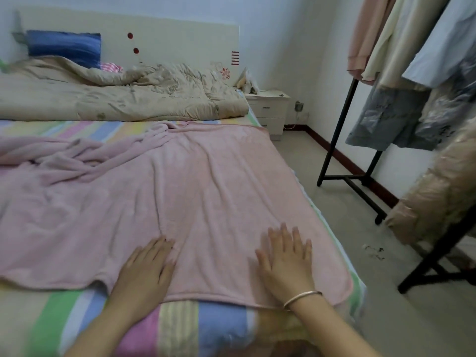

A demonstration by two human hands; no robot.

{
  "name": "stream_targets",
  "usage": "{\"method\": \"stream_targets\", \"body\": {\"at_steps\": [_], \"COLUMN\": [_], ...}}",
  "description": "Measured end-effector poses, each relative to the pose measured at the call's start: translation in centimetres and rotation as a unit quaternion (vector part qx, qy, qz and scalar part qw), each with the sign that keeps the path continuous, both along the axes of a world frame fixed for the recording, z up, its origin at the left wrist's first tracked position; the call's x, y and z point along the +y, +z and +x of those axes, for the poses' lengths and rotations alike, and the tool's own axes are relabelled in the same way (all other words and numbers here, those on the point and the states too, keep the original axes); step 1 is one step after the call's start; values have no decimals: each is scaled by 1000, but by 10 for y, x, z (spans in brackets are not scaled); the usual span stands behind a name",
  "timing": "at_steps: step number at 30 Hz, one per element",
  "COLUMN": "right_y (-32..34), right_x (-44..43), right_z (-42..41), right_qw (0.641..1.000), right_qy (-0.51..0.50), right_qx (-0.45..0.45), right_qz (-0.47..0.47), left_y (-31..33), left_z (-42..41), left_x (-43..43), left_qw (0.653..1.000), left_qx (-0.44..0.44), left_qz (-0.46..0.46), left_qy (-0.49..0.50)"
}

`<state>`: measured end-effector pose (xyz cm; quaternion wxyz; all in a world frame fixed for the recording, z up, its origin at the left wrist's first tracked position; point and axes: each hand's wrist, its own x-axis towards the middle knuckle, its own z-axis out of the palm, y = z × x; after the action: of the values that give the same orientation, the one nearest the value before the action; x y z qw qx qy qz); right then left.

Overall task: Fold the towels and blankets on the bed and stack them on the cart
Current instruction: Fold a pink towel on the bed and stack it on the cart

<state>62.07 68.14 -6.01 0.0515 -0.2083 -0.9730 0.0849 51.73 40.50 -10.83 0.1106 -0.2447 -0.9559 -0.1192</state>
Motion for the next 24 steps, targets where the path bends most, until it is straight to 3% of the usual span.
{"method": "stream_targets", "body": {"at_steps": [5,8,12,17,24], "right_y": [-12,-16,-16,-17,-15], "right_x": [-109,-142,-151,-162,-200], "right_z": [-2,0,-7,-20,-41], "right_qw": [977,961,948,946,951], "right_qy": [209,272,308,280,275], "right_qx": [29,36,81,160,139], "right_qz": [21,14,20,3,16], "left_y": [13,24,37,43,52], "left_z": [17,12,-4,-15,-8], "left_x": [-37,-88,-146,-167,-167], "left_qw": [994,993,993,996,999], "left_qx": [15,69,99,66,23], "left_qz": [108,90,-12,13,-24], "left_qy": [-7,16,69,66,12]}}
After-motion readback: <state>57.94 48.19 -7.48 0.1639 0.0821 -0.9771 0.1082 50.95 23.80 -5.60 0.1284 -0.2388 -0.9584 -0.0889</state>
